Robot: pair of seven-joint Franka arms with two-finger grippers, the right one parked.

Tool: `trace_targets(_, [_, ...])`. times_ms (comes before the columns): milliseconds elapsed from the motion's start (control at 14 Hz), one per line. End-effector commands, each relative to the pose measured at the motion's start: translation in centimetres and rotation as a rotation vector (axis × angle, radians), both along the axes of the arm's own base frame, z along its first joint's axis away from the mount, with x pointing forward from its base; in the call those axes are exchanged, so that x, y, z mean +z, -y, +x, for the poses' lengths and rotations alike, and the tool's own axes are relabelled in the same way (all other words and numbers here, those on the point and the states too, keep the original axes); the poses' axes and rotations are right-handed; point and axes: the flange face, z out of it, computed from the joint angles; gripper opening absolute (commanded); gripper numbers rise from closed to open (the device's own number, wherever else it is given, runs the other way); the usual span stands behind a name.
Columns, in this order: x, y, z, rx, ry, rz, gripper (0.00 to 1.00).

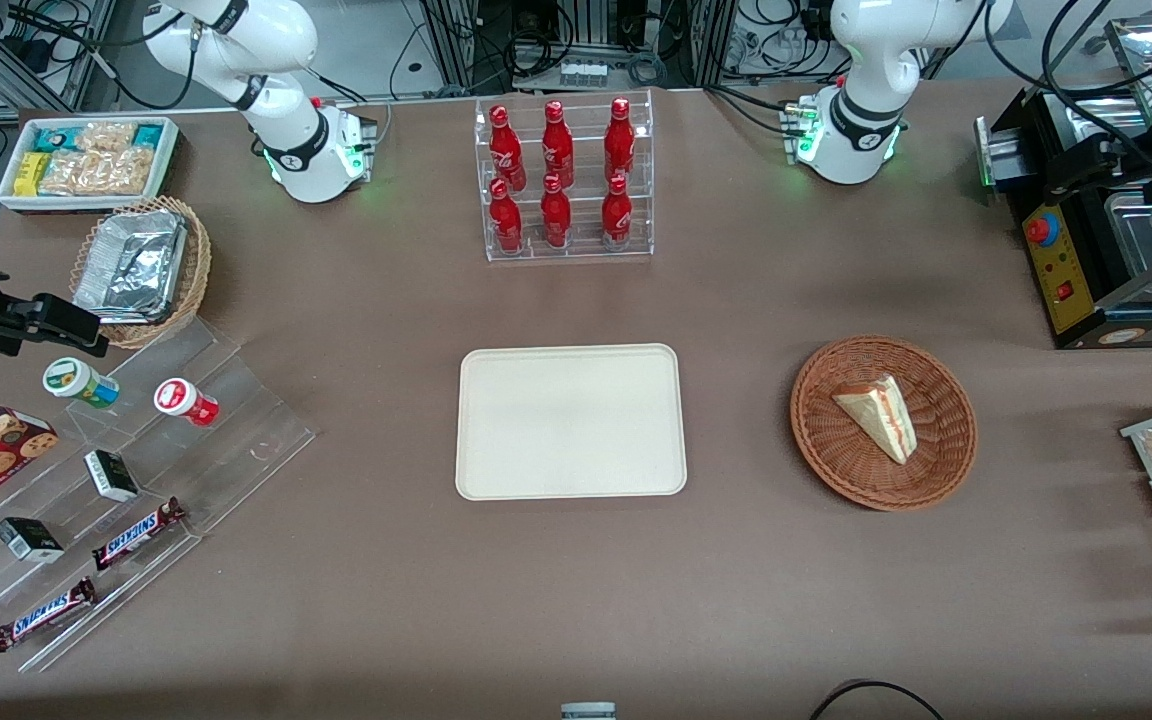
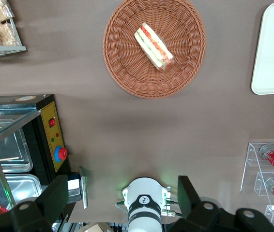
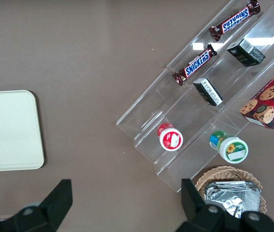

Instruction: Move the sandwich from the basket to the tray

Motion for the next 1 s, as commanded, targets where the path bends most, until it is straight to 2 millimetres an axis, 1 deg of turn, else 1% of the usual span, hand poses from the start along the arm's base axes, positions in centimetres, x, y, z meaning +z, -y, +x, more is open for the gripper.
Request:
trace_targets(0, [-0.2, -0.5, -0.2, 0.001, -0.015, 0.01, 0.99])
trace_targets(143, [-0.7, -1.0, 0.1, 0.015, -0.018, 0.016, 0.99])
trace_targets(286, [-3.2, -1.4, 1.5, 0.024, -0.053, 0.021, 0.99])
trace_targets(500, [-6.5, -1.9, 3.3, 0.029, -0.051, 0.063, 0.99])
trace_targets(571, [-8.2, -1.9, 3.8, 0.06, -0.034, 0.073, 0.99])
trace_targets(786, [-12.4, -1.7, 4.5, 0.201, 0.013, 0.097, 0.99])
trace_targets(929, [-15.9, -1.2, 4.7, 0.277, 0.036, 0.107, 0.99])
